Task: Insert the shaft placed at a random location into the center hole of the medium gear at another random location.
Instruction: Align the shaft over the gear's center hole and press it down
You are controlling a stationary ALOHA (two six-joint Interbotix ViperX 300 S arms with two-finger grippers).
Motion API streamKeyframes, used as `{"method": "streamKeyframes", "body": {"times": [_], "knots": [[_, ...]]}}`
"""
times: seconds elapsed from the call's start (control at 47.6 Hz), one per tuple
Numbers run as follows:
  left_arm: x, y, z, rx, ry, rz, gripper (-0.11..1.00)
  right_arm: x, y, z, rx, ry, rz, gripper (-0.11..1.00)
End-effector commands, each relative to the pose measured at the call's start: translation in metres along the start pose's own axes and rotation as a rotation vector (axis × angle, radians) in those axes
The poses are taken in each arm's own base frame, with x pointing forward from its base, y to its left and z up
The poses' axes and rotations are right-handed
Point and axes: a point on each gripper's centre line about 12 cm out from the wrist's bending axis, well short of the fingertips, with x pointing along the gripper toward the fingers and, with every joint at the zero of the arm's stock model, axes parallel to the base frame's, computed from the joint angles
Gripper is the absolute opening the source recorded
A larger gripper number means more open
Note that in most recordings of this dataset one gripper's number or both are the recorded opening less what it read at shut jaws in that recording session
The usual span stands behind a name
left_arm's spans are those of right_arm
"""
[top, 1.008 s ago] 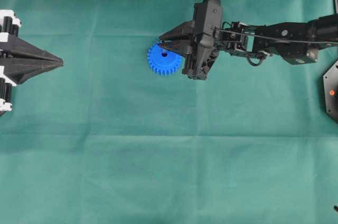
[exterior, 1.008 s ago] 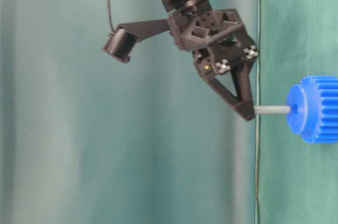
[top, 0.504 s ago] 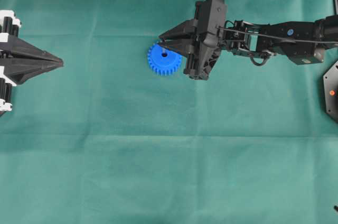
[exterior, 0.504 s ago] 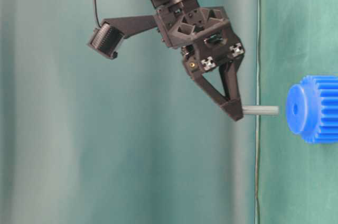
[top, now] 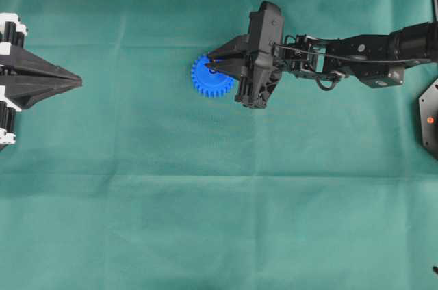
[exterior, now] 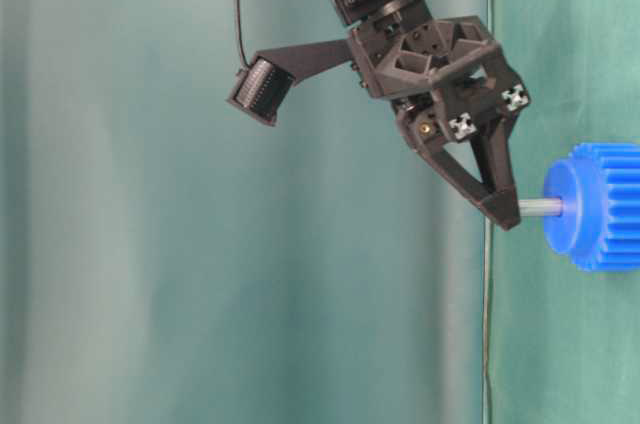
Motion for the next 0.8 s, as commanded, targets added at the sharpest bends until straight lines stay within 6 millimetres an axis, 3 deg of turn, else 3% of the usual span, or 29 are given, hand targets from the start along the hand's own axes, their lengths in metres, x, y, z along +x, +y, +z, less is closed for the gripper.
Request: {"method": "streamKeyframes", "body": {"times": [0.0, 0.777], "knots": [[0.002, 0.000, 0.004, 0.000, -0.009, -0.002, 0.00, 0.001, 0.000, 0.010, -0.004, -0.040, -0.002, 0.14], [0.002, 0.000, 0.004, 0.000, -0.008, 0.000, 0.00, 0.007, 0.002, -0.006, -0.004, 0.000, 0.002, 0.14]]}}
